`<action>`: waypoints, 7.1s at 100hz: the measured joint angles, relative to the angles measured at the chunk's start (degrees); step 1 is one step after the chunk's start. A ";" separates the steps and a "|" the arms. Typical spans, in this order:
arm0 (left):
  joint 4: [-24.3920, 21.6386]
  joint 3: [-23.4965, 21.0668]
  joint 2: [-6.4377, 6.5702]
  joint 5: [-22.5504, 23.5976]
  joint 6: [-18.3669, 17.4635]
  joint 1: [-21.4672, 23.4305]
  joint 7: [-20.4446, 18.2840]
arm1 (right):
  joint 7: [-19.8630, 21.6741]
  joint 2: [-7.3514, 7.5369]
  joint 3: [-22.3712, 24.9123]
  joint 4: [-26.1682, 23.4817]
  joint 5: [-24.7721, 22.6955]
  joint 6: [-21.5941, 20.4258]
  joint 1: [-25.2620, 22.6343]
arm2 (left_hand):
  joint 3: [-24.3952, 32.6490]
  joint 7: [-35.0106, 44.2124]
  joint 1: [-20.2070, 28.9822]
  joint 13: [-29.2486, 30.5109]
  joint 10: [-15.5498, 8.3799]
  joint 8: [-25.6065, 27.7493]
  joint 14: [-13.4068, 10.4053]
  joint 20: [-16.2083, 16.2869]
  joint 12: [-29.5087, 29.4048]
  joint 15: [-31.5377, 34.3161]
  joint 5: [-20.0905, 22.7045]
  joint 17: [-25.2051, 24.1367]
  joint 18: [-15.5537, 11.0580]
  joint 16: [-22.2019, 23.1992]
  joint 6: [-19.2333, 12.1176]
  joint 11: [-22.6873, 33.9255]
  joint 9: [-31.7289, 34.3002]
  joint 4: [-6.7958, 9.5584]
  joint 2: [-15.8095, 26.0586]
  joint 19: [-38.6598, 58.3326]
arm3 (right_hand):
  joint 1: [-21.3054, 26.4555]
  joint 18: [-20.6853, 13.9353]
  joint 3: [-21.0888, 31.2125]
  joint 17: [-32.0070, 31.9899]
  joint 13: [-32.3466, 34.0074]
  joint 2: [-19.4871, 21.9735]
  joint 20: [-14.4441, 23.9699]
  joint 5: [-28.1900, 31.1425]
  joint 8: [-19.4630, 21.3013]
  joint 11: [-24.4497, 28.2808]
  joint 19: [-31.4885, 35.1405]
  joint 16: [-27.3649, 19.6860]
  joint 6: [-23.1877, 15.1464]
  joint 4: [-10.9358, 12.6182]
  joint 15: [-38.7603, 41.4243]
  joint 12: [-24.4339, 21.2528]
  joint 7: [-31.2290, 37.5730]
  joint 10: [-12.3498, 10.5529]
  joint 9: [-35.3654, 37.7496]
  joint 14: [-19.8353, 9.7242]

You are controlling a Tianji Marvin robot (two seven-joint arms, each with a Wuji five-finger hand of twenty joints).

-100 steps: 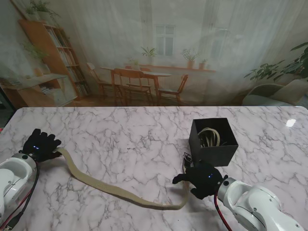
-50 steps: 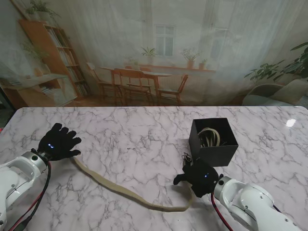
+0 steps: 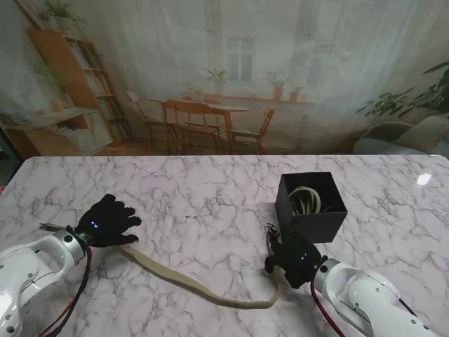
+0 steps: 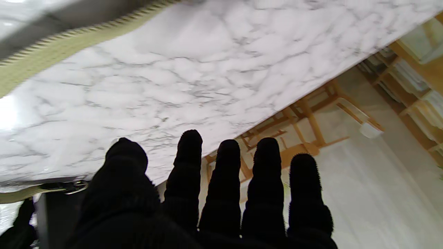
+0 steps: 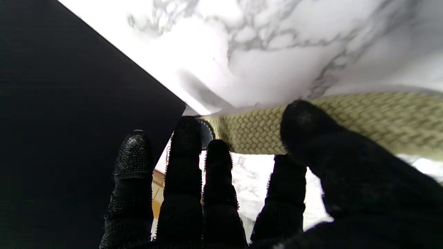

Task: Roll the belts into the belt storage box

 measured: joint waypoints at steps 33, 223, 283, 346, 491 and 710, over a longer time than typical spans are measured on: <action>2.50 6.41 0.19 -7.52 -3.78 -3.18 -9.43 | -4.76 -0.10 -1.32 2.72 2.00 1.75 1.26 | 0.11 -2.57 -1.96 -0.05 0.63 -0.76 -0.22 0.51 0.42 -0.01 -2.91 0.04 0.01 0.49 0.04 -0.92 -2.90 0.00 0.73 0.05 | -2.50 0.03 -8.49 0.73 5.99 -1.75 0.00 12.58 2.72 -0.38 0.89 -0.19 -2.42 -7.42 1.11 -0.07 15.70 -3.75 15.46 -1.11; 4.54 4.20 -0.33 -7.03 -1.94 -4.46 -9.13 | 5.41 -2.94 6.39 -12.46 -7.36 18.84 -12.77 | 0.20 -4.36 -9.94 -0.94 1.38 -3.79 -0.24 1.98 -2.11 -1.20 -4.62 -0.82 0.11 0.49 0.63 -2.21 -4.93 -0.02 -0.01 0.05 | -1.01 0.71 -17.01 -0.13 5.64 13.28 1.99 -11.10 -4.55 0.01 3.79 6.79 2.10 1.92 9.75 9.43 -11.49 1.25 14.61 2.02; 4.23 6.79 -0.90 -11.58 3.33 -7.00 -5.43 | -7.91 -1.32 -1.84 -0.43 -1.32 16.73 -3.85 | -0.13 -4.21 -8.79 -0.90 1.37 -3.56 -0.24 1.98 -2.07 -1.20 -3.61 -0.82 0.74 0.49 0.62 -2.21 -4.92 -0.02 -0.01 -0.07 | -5.25 1.63 -15.48 -2.13 5.54 1.02 2.90 22.28 4.57 -0.55 0.96 1.89 1.48 -4.63 4.38 3.52 18.28 -2.71 21.62 1.66; 4.33 10.73 -1.73 -15.16 7.54 -9.75 -5.28 | -10.40 -3.14 3.73 -3.60 3.26 15.80 -7.64 | -0.13 -3.97 -8.79 -0.87 1.37 -2.99 -0.24 1.98 -2.06 -1.20 -2.61 -0.82 0.79 0.49 0.61 -2.21 -4.91 -0.02 0.00 -0.10 | -9.69 2.19 -17.43 1.44 9.43 11.50 1.55 12.06 9.26 -0.08 3.89 2.85 11.65 0.73 4.16 6.49 -1.93 -1.15 24.15 1.11; 2.78 11.52 -1.04 -13.79 1.12 -9.58 -11.15 | -4.80 -1.44 -4.09 4.46 15.47 14.88 0.66 | -0.29 -3.96 -7.31 -0.84 1.37 -2.95 -0.15 1.98 -1.97 -1.20 -2.61 -0.82 1.41 0.49 0.60 -2.21 -4.88 -0.03 0.10 -0.12 | 1.82 0.73 -0.72 15.85 32.66 6.37 -0.76 0.78 -4.57 21.79 10.28 4.85 15.41 1.41 16.58 12.57 -3.60 -4.69 48.38 0.07; 4.09 11.28 -1.04 -13.14 2.67 -9.65 -9.48 | -4.70 -0.26 12.63 -0.66 -1.83 -4.25 -6.07 | 0.04 -3.96 -7.15 -0.82 1.37 -2.93 -0.15 1.98 -1.54 -1.20 -2.61 -0.82 1.41 0.51 0.59 -2.19 -4.88 -0.03 0.71 -0.12 | 16.55 -0.44 6.33 3.64 11.01 9.44 -0.12 -6.28 -5.39 -1.97 0.53 0.36 -3.53 0.63 -3.22 0.71 -6.23 -6.49 18.88 -2.47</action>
